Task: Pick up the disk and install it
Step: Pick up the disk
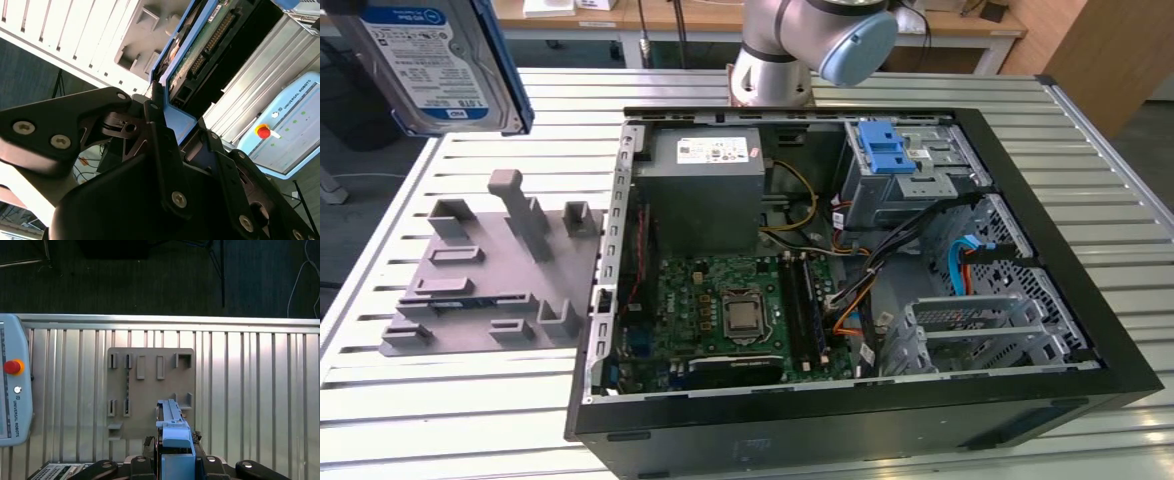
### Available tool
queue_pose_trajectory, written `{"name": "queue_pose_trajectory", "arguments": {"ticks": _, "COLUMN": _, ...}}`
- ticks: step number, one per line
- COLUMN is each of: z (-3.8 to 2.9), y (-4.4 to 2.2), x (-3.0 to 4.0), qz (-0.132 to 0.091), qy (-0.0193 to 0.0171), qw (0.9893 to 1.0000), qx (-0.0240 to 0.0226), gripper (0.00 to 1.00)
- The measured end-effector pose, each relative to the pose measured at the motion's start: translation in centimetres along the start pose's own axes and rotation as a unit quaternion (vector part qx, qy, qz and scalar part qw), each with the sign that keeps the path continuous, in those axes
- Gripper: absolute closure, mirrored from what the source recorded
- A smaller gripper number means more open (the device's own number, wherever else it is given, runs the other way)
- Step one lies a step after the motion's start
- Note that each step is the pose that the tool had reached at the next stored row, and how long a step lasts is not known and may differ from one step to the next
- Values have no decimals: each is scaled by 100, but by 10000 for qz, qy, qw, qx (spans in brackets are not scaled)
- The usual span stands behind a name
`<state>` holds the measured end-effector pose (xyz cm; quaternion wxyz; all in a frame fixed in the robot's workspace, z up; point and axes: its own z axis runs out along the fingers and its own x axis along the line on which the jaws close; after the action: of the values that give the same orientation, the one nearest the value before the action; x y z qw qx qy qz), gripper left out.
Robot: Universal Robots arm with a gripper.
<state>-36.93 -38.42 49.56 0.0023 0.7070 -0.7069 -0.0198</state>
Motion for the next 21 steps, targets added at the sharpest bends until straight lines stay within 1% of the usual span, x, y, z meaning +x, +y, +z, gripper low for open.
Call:
{"name": "queue_pose_trajectory", "arguments": {"ticks": 3, "z": -1, "y": -25, "x": 17, "qz": 0, "qy": 0, "qw": 10000, "qx": 0, "gripper": 64}}
{"name": "queue_pose_trajectory", "arguments": {"ticks": 6, "z": -4, "y": -93, "x": 39, "qz": 0, "qy": 0, "qw": 10000, "qx": -6, "gripper": 64}}
{"name": "queue_pose_trajectory", "arguments": {"ticks": 9, "z": -8, "y": -195, "x": 60, "qz": 1, "qy": 0, "qw": 10000, "qx": -14, "gripper": 64}}
{"name": "queue_pose_trajectory", "arguments": {"ticks": 15, "z": -16, "y": -455, "x": 80, "qz": 1, "qy": 0, "qw": 10000, "qx": -30, "gripper": 64}}
{"name": "queue_pose_trajectory", "arguments": {"ticks": 17, "z": -18, "y": -516, "x": 81, "qz": 1, "qy": 0, "qw": 10000, "qx": -32, "gripper": 64}}
{"name": "queue_pose_trajectory", "arguments": {"ticks": 18, "z": -18, "y": -535, "x": 81, "qz": 1, "qy": 0, "qw": 10000, "qx": -32, "gripper": 64}}
{"name": "queue_pose_trajectory", "arguments": {"ticks": 21, "z": -19, "y": -550, "x": 81, "qz": 1, "qy": 0, "qw": 10000, "qx": -32, "gripper": 64}}
